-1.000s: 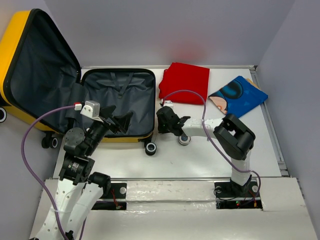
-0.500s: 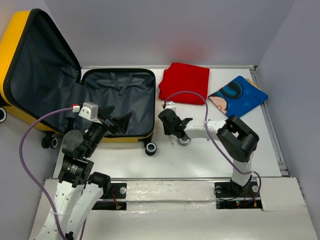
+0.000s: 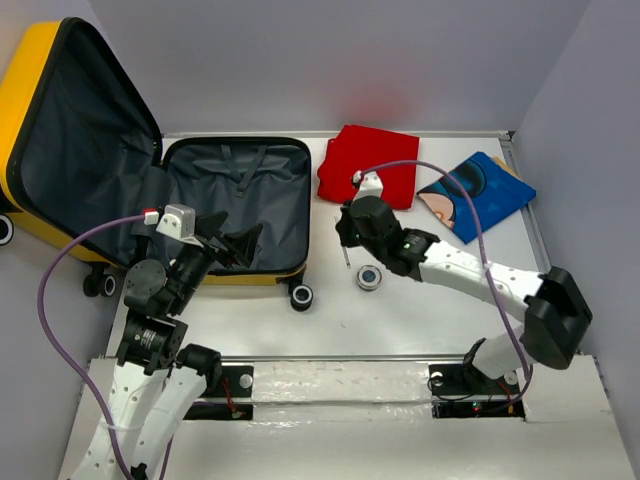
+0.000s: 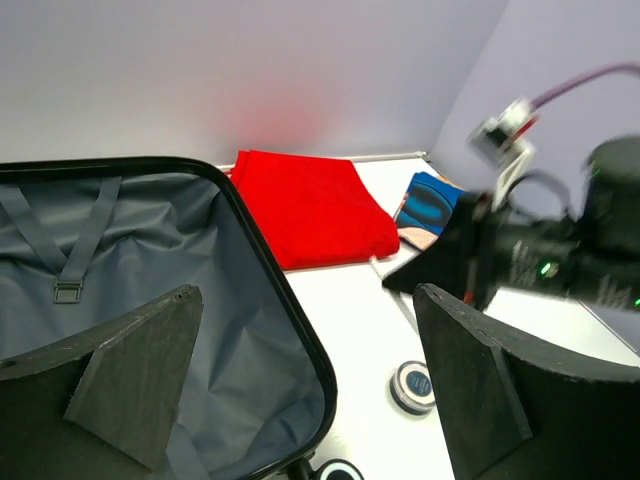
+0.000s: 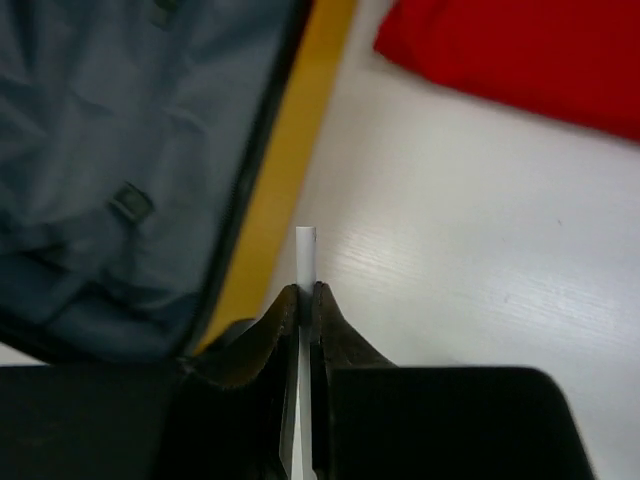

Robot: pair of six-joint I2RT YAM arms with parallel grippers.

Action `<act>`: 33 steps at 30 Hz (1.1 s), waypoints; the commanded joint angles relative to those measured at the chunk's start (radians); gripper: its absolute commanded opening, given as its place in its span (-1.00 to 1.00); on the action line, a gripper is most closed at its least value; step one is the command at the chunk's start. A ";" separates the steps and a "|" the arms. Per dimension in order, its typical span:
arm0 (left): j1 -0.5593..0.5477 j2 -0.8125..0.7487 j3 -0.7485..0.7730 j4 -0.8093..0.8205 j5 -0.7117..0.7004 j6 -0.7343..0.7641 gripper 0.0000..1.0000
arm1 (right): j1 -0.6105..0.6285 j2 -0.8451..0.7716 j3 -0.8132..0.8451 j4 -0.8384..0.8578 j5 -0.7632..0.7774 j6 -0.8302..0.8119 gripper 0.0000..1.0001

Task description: Pack the luggage

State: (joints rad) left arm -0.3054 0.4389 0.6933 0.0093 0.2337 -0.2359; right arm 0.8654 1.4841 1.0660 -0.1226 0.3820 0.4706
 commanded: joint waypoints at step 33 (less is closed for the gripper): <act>-0.011 0.006 0.003 0.014 -0.027 0.012 0.98 | -0.101 0.082 -0.202 -0.192 -0.187 -0.004 1.00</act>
State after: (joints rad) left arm -0.3084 0.4427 0.6933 -0.0059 0.2012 -0.2356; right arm 0.7597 1.4918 0.8242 -0.3607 0.2398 0.4801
